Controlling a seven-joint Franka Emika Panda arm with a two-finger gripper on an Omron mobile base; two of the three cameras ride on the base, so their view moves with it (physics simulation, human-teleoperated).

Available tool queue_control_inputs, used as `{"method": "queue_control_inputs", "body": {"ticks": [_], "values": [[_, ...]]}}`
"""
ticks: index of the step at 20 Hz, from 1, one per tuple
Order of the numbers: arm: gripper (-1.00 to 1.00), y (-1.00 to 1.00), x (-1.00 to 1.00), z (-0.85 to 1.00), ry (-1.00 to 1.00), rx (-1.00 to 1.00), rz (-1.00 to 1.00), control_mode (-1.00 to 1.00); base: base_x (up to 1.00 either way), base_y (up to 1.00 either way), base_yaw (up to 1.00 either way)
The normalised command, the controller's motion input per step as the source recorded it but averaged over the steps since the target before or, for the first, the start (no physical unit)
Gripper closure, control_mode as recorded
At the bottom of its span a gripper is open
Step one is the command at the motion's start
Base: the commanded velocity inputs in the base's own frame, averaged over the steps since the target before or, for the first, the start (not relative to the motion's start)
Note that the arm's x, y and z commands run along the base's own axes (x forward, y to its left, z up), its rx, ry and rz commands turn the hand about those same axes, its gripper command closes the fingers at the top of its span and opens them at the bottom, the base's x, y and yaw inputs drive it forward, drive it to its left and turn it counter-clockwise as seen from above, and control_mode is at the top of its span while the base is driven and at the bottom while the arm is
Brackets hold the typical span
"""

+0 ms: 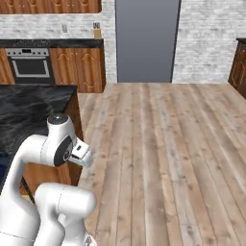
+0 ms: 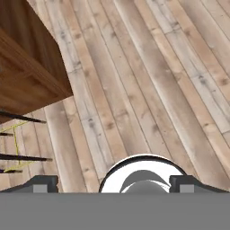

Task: Take the fork and place it on the left side of the plate. Then take the spoon and place it on the right side of the plate. Make sure they're directly next to the plate.

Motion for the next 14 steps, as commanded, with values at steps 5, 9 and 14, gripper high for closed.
{"method": "queue_control_inputs", "body": {"ticks": [5,9,14], "values": [[-1.0,0.0,0.0,0.0,0.0,0.0,0.0,1.0,0.21,-1.0,-0.1],[-1.0,0.0,0.0,0.0,0.0,0.0,0.0,1.0,0.53,-1.0,-0.08],[-1.0,0.0,0.0,0.0,0.0,0.0,0.0,1.0,0.78,-1.0,-0.05]]}}
